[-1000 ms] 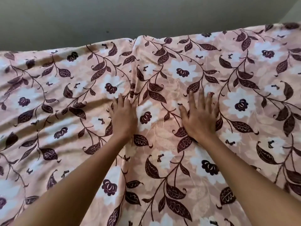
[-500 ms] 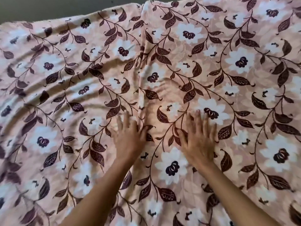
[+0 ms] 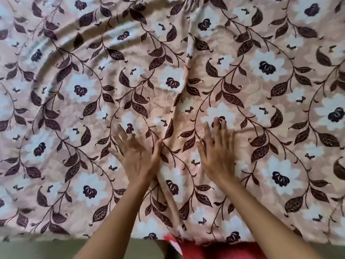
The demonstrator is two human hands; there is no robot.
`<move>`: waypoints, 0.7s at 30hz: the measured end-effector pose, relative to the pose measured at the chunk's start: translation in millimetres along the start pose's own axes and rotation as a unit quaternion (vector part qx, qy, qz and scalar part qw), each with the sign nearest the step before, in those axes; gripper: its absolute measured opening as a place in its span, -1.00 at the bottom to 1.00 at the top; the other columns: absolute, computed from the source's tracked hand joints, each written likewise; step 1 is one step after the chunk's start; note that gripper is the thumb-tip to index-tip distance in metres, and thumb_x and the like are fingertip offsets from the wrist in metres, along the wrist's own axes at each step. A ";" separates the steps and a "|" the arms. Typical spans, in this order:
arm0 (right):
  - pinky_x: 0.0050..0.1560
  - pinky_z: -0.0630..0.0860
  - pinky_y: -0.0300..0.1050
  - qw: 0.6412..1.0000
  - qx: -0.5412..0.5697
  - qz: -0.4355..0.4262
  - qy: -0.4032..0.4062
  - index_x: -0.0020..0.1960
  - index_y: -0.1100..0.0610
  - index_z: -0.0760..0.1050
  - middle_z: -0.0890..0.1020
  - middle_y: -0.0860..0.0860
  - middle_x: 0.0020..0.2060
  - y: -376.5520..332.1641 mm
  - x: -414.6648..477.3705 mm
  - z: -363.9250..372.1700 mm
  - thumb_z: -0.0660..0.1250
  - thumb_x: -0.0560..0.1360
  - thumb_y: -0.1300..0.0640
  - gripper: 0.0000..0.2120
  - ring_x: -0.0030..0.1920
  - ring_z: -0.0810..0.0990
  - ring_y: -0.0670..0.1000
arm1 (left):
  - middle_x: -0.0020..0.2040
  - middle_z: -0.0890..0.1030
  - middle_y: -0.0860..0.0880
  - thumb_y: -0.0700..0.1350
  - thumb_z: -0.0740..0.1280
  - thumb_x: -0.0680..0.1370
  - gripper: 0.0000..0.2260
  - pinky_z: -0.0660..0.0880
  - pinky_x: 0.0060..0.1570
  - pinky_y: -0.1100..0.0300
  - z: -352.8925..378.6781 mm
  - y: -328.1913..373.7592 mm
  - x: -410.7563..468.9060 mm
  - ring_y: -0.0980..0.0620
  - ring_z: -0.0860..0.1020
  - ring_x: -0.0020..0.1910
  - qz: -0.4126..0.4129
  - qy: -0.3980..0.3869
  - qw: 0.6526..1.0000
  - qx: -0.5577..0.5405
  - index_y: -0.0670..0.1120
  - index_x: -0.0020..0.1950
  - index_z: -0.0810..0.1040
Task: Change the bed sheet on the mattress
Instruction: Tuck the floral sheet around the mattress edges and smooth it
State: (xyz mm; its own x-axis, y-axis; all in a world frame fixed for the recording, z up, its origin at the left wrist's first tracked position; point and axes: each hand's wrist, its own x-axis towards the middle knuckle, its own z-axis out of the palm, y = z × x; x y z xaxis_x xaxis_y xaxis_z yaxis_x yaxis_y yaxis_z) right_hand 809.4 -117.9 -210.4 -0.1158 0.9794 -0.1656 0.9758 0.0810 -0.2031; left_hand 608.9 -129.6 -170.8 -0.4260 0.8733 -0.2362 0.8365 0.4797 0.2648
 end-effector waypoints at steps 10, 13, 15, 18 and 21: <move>0.47 -0.15 0.14 0.999 -0.001 0.045 -0.024 0.52 0.21 -0.02 0.01 0.18 0.51 -91.0 -123.0 39.0 -0.20 0.60 -0.16 -0.37 0.51 -0.06 0.14 | 0.53 -0.17 -0.12 -0.09 -0.03 0.64 -0.65 -0.34 0.37 -0.22 16.2 -63.3 -68.1 -0.26 -0.26 0.47 0.041 -0.061 0.997 0.010 -0.11 0.41 0.27; 0.48 -0.19 0.08 0.999 0.029 0.003 -0.033 0.53 0.18 -0.02 0.01 0.17 0.51 -100.4 -135.6 41.4 -0.18 0.61 -0.16 -0.39 0.51 -0.06 0.12 | 0.55 -0.04 -0.09 -0.11 -0.01 0.64 -0.63 -0.24 0.39 -0.24 4.6 -85.4 -65.4 -0.23 -0.14 0.50 -0.029 -0.031 0.999 0.008 -0.15 0.44 0.24; 0.48 -0.26 0.01 0.999 0.029 -0.017 -0.026 0.53 0.13 -0.07 -0.03 0.13 0.52 -90.7 -147.3 36.8 -0.19 0.61 -0.16 -0.42 0.51 -0.08 0.08 | 0.55 0.00 -0.08 -0.02 -0.01 0.65 -0.59 -0.20 0.40 -0.24 -6.6 -100.8 -71.2 -0.19 -0.11 0.51 -0.047 -0.039 0.998 0.002 -0.18 0.43 0.25; 0.46 -0.35 -0.02 0.999 0.013 0.043 -0.011 0.53 0.11 -0.15 -0.16 0.08 0.51 -64.8 -161.3 25.2 -0.19 0.60 -0.19 -0.40 0.50 -0.18 0.04 | 0.55 -0.05 -0.07 0.16 -0.04 0.62 -0.48 -0.19 0.41 -0.28 -16.4 -125.3 -90.2 -0.18 -0.14 0.51 -0.003 -0.085 0.996 0.024 -0.17 0.39 0.31; 0.44 -0.40 -0.02 0.991 -0.020 0.127 -0.033 0.52 0.09 -0.22 -0.22 0.10 0.50 -42.5 -172.0 19.5 -0.29 0.56 -0.26 -0.35 0.49 -0.25 0.06 | 0.54 -0.22 -0.08 0.36 -0.07 0.53 -0.35 -0.24 0.37 -0.33 -15.5 -145.1 -122.2 -0.23 -0.24 0.49 0.048 -0.146 0.984 0.091 -0.10 0.37 0.30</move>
State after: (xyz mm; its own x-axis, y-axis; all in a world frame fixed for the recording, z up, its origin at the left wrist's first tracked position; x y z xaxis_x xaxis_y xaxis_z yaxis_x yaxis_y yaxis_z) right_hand 784.1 -293.4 -192.1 0.1237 0.9551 -0.2693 0.9816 -0.1575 -0.1077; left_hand 534.2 -304.7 -165.8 -0.2464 0.8394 -0.4844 0.9272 0.3497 0.1344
